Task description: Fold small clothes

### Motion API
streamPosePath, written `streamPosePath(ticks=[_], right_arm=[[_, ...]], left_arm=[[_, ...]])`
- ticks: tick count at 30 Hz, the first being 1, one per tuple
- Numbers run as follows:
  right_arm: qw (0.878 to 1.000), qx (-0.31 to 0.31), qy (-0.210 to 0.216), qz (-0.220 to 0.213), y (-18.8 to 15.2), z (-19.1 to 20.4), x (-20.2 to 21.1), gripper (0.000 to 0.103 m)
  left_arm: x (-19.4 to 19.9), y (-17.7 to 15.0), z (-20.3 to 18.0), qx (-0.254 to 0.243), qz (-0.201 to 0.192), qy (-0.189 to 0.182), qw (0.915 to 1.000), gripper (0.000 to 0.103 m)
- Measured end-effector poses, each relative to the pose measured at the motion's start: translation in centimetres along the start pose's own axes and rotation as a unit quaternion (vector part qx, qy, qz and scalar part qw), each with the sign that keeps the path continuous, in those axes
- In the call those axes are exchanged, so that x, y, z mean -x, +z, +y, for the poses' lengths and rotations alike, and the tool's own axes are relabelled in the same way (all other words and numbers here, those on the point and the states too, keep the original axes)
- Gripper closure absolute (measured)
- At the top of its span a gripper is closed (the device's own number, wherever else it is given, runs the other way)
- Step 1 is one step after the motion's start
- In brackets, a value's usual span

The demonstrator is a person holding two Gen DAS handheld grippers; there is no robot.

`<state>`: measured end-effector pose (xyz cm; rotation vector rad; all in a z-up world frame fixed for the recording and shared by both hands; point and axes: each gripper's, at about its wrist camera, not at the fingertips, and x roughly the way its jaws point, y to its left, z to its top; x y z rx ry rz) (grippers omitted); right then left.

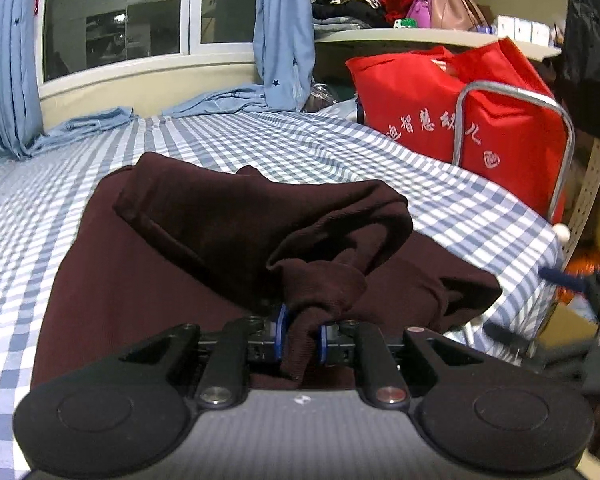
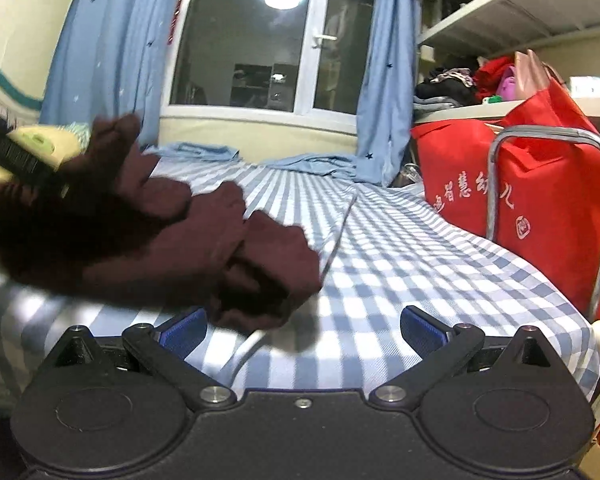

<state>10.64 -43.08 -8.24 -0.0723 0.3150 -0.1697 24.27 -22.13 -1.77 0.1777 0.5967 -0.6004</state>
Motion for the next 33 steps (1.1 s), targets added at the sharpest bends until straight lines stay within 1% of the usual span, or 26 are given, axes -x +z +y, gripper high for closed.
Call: streamPosePath(ticks=[4, 7, 9, 10, 12, 14, 16, 18, 20, 22, 24, 26, 28, 30, 33], right_arm=[[0.999, -0.017, 0.040, -0.009, 2.3, -1.2, -1.0, 0.000], [0.997, -0.030, 0.075, 0.002, 4.6, -1.9, -2.6, 0.000], [0.994, -0.058, 0.088, 0.005, 5.7, -2.5, -3.5, 0.000], [0.992, -0.077, 0.094, 0.009, 6.2, -3.0, -3.8, 0.000], [0.988, -0.116, 0.098, 0.012, 6.7, -3.8, -4.2, 0.000], [0.985, -0.143, 0.099, 0.014, 6.6, -4.4, -4.2, 0.000], [0.983, -0.154, 0.099, 0.021, 6.4, -4.8, -4.3, 0.000], [0.983, -0.155, 0.098, 0.030, 6.1, -5.0, -4.5, 0.000], [0.981, -0.158, 0.103, 0.040, 6.0, -4.8, -4.8, 0.000], [0.978, -0.164, 0.118, 0.046, 6.2, -4.5, -5.4, 0.000], [0.975, -0.164, 0.140, 0.048, 6.8, -4.0, -5.9, 0.000], [0.972, -0.162, 0.165, 0.052, 7.4, -3.3, -6.6, 0.000], [0.966, -0.162, 0.192, 0.061, 8.0, -2.4, -7.5, 0.000], [0.959, -0.171, 0.217, 0.069, 8.5, -1.7, -8.4, 0.000], [0.947, -0.182, 0.251, 0.081, 9.0, -0.2, -9.7, 0.000]], left_arm=[[0.1, -0.6, -0.3, -0.013, 0.005, 0.008, 0.9999, 0.088], [-0.3, -0.8, -0.9, -0.031, 0.007, 0.015, 0.9994, 0.088], [-0.7, -0.5, -1.6, -0.050, 0.009, 0.021, 0.9985, 0.087], [-0.8, -0.4, -2.3, -0.065, 0.007, 0.025, 0.9975, 0.085], [-0.8, -0.3, -3.3, -0.090, 0.004, 0.024, 0.9956, 0.075], [-0.4, -0.4, -3.7, -0.100, -0.001, 0.008, 0.9950, 0.055], [0.4, -0.6, -3.5, -0.090, -0.006, -0.028, 0.9955, 0.050], [0.8, -0.8, -3.0, -0.075, -0.007, -0.059, 0.9954, 0.049], [0.9, -0.9, -2.5, -0.053, -0.006, -0.061, 0.9967, 0.049], [1.3, -0.9, -1.9, -0.033, -0.011, -0.061, 0.9975, 0.048], [2.3, -1.0, -1.3, -0.019, -0.023, -0.064, 0.9975, 0.040], [3.8, -1.2, -0.9, -0.012, -0.041, -0.055, 0.9976, 0.022], [5.3, -1.5, -0.4, -0.011, -0.054, -0.033, 0.9979, 0.013], [6.7, -1.7, 0.3, -0.010, -0.061, -0.008, 0.9981, 0.011], [8.6, -2.2, 1.5, 0.002, -0.071, 0.036, 0.9968, 0.003]])
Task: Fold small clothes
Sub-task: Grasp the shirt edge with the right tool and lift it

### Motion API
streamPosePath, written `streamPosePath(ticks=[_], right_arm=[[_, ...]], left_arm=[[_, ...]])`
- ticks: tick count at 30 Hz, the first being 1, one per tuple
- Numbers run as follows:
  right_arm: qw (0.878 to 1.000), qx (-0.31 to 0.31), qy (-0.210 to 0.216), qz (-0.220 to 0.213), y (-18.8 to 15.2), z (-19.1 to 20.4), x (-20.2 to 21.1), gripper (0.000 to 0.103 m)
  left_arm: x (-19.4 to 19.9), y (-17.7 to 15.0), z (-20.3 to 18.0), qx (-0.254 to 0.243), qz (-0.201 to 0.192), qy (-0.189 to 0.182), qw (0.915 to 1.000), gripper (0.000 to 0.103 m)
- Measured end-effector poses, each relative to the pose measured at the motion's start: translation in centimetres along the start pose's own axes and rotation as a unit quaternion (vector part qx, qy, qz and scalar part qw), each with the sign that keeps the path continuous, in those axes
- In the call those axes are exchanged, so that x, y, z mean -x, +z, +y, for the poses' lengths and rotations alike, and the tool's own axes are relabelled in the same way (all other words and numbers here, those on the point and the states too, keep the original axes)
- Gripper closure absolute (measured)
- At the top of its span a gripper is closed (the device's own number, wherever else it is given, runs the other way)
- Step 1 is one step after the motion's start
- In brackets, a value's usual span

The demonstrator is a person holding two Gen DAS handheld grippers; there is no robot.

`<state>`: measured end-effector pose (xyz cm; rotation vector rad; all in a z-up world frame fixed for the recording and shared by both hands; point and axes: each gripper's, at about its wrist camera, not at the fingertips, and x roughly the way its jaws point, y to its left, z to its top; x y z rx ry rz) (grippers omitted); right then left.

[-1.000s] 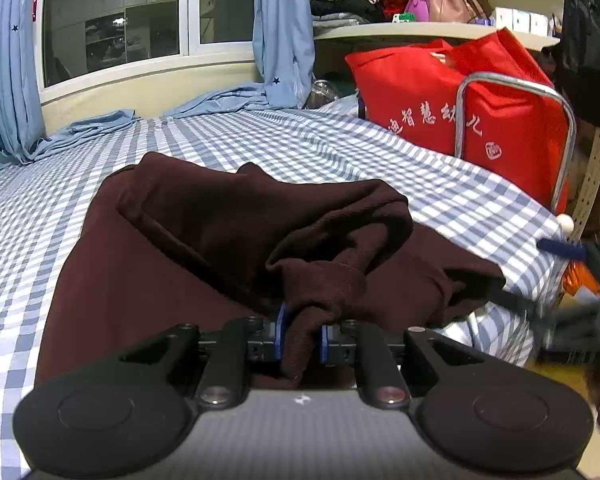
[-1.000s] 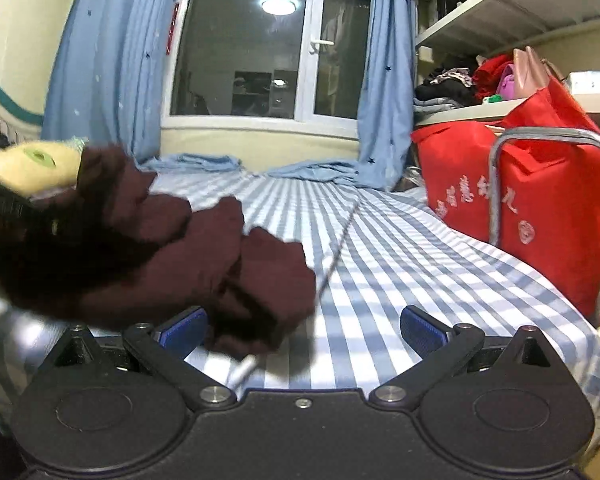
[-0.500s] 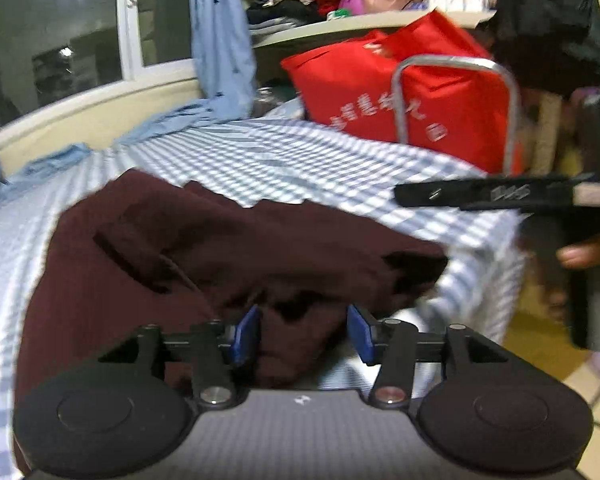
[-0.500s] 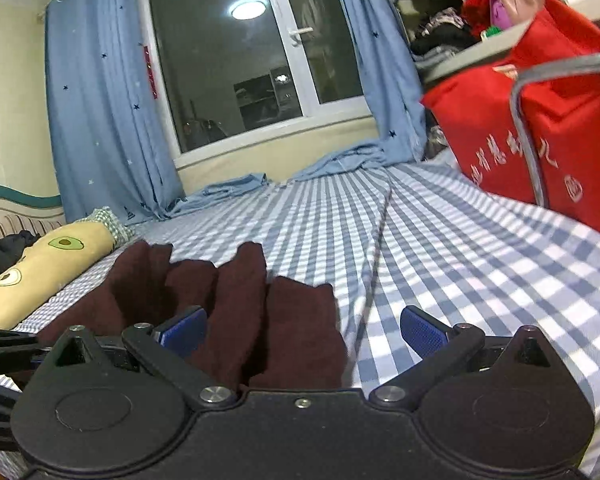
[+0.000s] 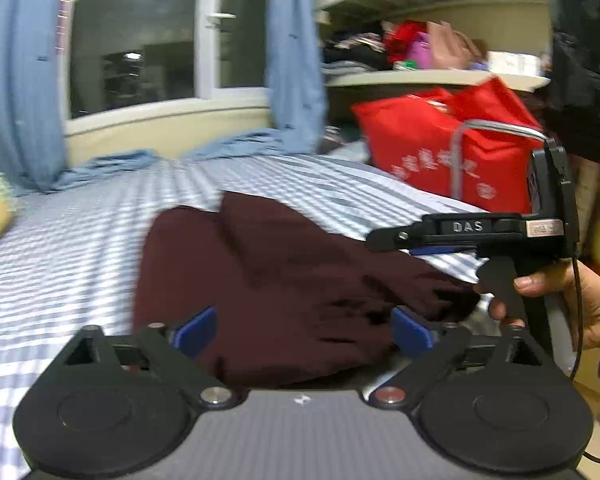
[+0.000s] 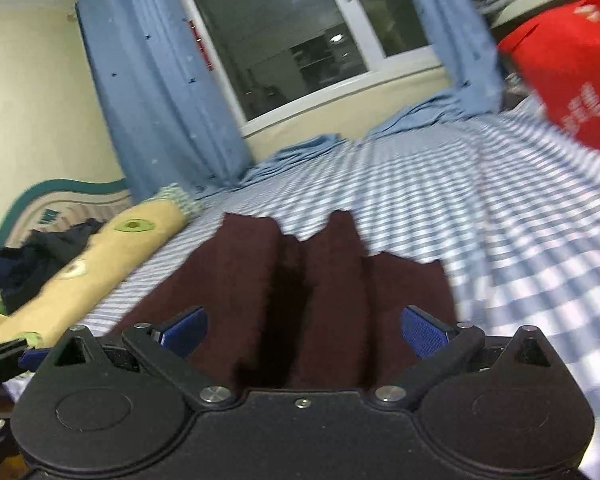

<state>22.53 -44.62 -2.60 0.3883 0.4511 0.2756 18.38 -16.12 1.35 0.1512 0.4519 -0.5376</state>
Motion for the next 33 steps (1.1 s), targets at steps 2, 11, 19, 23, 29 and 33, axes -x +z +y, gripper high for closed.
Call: streamPosePath(ticks=[2, 11, 19, 23, 29, 33], right_arm=[[1.000, -0.003, 0.014, 0.010, 0.1, 0.7, -1.2, 0.001], [0.999, -0.030, -0.002, 0.035, -1.1, 1.8, -4.2, 0.042], [1.000, -0.010, 0.010, 0.003, 1.0, 3.1, -4.8, 0.096], [0.998, 0.056, 0.000, -0.041, 3.4, 4.5, -3.6, 0.097], [0.996, 0.036, -0.042, -0.076, 6.3, 2.0, -0.5, 0.097], [0.994, 0.014, -0.086, -0.059, 5.5, -0.6, 0.7, 0.098]], left_arm=[[1.3, -0.4, 1.0, -0.004, -0.009, 0.034, 0.9994, 0.001], [0.5, -3.9, 3.8, -0.009, 0.044, 0.103, 0.9936, 0.008], [-2.0, -3.6, 5.0, 0.016, 0.050, 0.106, 0.9929, 0.045], [-2.5, -2.6, 4.1, -0.022, 0.037, 0.120, 0.9919, 0.057], [-3.4, -1.0, -0.5, -0.150, 0.025, 0.108, 0.9824, 0.058], [-4.4, -0.6, -2.9, -0.216, 0.037, 0.081, 0.9723, 0.058]])
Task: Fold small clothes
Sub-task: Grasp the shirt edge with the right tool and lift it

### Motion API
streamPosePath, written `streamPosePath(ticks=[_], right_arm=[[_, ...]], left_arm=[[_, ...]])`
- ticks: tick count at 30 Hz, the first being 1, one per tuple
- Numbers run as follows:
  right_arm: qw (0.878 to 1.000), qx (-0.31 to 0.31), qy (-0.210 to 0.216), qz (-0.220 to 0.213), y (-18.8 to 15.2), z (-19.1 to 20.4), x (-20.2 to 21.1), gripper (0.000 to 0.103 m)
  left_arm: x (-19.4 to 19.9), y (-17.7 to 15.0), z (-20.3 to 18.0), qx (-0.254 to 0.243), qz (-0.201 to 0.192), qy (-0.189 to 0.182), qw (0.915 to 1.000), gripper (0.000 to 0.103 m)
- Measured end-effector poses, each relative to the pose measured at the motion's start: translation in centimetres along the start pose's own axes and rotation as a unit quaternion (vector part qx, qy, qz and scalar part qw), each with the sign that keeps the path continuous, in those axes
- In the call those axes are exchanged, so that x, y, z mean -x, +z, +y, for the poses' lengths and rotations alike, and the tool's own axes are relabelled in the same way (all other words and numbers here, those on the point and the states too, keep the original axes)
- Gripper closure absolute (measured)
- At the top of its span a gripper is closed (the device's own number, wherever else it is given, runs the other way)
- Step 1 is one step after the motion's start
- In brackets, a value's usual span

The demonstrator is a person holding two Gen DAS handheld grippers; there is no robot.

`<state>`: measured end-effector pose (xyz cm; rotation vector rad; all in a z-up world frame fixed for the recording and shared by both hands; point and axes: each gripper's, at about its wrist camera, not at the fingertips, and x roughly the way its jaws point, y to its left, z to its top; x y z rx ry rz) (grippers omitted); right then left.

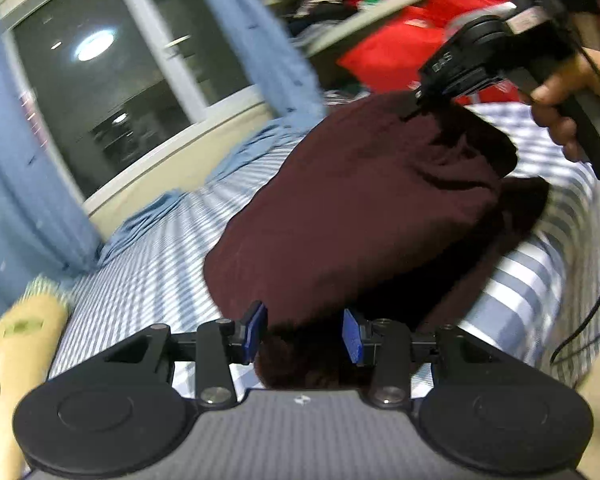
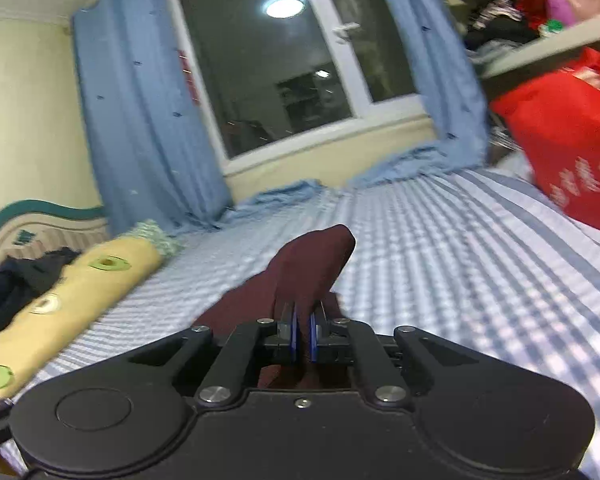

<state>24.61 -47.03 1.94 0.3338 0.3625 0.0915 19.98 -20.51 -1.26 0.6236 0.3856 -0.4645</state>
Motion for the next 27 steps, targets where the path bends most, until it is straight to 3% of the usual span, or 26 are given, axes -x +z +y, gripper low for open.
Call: streamPosePath(ticks=[4, 9, 13, 17, 22, 25, 27], right_arm=[[0.999, -0.022, -0.031, 0.019, -1.6, -2.4, -0.6, 0.098], [0.997, -0.023, -0.056, 0.041, -3.2, -3.5, -2.7, 0.097], [0.996, -0.004, -0.072, 0.054, -4.1, -3.0, -3.7, 0.096], [0.996, 0.017, -0.075, 0.052, -4.3, -2.6, -3.5, 0.095], [0.995, 0.040, -0.073, 0.049, -3.5, -2.1, -3.5, 0.096], [0.995, 0.042, -0.074, 0.048, -3.4, -2.1, -3.6, 0.096], [0.995, 0.033, -0.075, 0.051, -3.6, -2.3, -3.8, 0.095]], left_arm=[[-0.9, 0.7, -1.1, -0.015, 0.021, -0.019, 0.9995, 0.058], [-1.8, 0.2, -1.3, 0.002, 0.035, -0.033, 0.9989, 0.058], [-1.5, -0.2, -0.4, 0.036, 0.030, -0.043, 0.9980, 0.055], [-0.1, 0.2, 2.0, 0.099, 0.024, -0.070, 0.9923, 0.052], [1.9, 0.1, 5.9, 0.229, 0.001, -0.120, 0.9661, 0.035], [1.7, -0.3, 8.1, 0.299, -0.002, -0.107, 0.9482, 0.018], [0.7, -0.3, 9.4, 0.344, 0.016, -0.079, 0.9356, 0.015]])
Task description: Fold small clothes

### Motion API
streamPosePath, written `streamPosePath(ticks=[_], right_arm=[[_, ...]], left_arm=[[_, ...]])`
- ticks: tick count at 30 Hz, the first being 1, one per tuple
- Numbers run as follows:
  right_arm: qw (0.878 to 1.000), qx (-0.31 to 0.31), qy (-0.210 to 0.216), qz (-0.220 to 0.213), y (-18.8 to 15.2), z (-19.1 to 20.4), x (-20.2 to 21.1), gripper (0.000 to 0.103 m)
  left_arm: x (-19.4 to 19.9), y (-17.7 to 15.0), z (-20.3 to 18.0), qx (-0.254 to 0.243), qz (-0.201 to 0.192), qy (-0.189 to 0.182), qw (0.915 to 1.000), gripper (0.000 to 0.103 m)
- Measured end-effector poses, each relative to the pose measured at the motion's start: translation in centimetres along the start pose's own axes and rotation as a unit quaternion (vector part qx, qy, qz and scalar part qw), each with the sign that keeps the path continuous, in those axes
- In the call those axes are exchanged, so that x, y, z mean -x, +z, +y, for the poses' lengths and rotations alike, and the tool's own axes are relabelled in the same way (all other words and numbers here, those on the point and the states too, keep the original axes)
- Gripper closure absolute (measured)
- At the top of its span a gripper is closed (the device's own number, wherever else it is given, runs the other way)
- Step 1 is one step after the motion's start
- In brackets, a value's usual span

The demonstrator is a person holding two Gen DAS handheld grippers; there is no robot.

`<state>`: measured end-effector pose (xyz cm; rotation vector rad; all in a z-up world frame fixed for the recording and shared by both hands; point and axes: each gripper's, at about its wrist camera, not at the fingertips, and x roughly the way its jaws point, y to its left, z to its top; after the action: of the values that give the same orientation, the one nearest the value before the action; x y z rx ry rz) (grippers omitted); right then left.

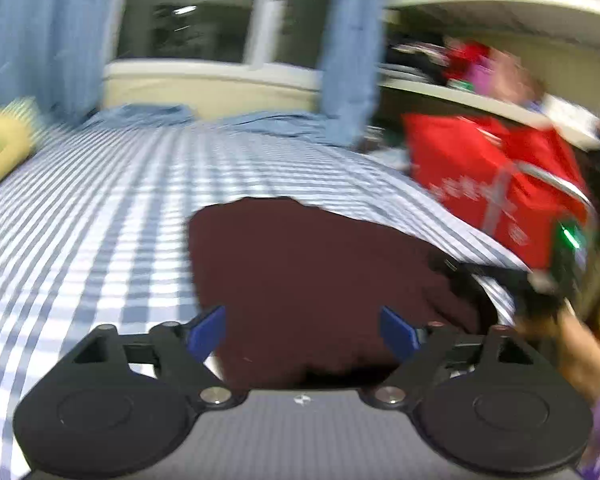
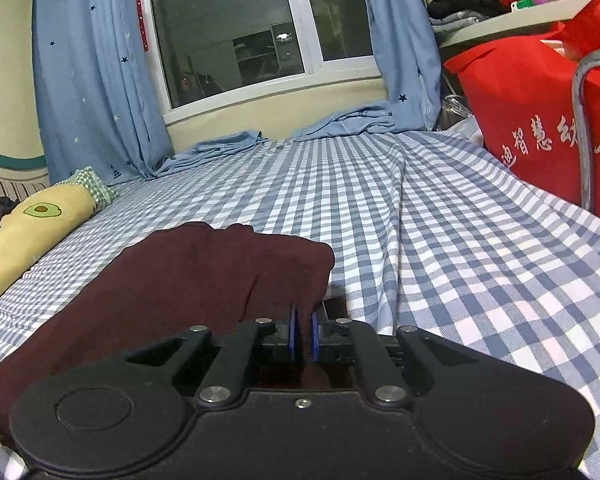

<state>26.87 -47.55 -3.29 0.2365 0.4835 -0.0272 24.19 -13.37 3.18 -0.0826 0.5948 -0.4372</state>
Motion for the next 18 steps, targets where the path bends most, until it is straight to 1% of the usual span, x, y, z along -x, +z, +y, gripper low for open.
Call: streamPosePath(ticks=[1, 2, 3, 5, 6, 7, 8, 10, 13, 15, 18], right_arm=[[1.000, -0.005, -0.001, 0.001, -0.2, -0.2, -0.1, 0.093], [1.000, -0.012, -0.003, 0.001, -0.4, -0.2, -0.2, 0.092], [1.000, -0.017, -0.007, 0.000, -0.6, -0.3, -0.1, 0.087], [1.000, -0.022, -0.013, -0.003, -0.8, -0.5, 0.0, 0.082], [1.000, -0.024, -0.015, -0.005, -0.9, -0.5, 0.2, 0.075], [1.000, -0.024, -0.016, -0.006, -0.9, -0.6, 0.5, 0.066], [1.000, -0.023, -0.016, -0.007, -1.0, -0.7, 0.8, 0.060], [1.000, -0.022, -0.016, -0.012, -1.2, -0.7, 1.6, 0.034], [0.999, -0.032, 0.002, -0.016, -1.8, -0.8, 2.8, 0.022], [0.999, -0.033, 0.009, -0.015, -2.4, -0.6, 3.4, 0.017], [0.999, -0.036, 0.011, -0.011, -3.4, 0.0, 3.9, 0.016]], left_arm=[[-0.5, 0.4, 0.5, 0.021, 0.005, 0.019, 0.9996, 0.014], [-1.0, 0.8, 0.9, 0.039, 0.006, 0.031, 0.9987, 0.010], [-1.5, 1.0, 1.4, 0.056, 0.007, 0.040, 0.9976, 0.008], [-2.6, 1.2, 2.2, 0.080, 0.015, 0.048, 0.9955, 0.007], [-3.2, 1.3, 2.6, 0.086, 0.022, 0.051, 0.9948, 0.007], [-3.7, 1.2, 2.8, 0.088, 0.029, 0.052, 0.9943, 0.007], [-4.2, 1.2, 3.0, 0.088, 0.036, 0.054, 0.9940, 0.007], [-5.0, 0.7, 2.9, 0.085, 0.047, 0.059, 0.9935, 0.006], [-5.5, -0.8, 2.6, 0.085, 0.050, 0.063, 0.9931, 0.002], [-5.6, -1.5, 2.5, 0.092, 0.056, 0.063, 0.9923, 0.002], [-6.3, -2.9, 2.4, 0.083, 0.071, 0.071, 0.9915, 0.001]])
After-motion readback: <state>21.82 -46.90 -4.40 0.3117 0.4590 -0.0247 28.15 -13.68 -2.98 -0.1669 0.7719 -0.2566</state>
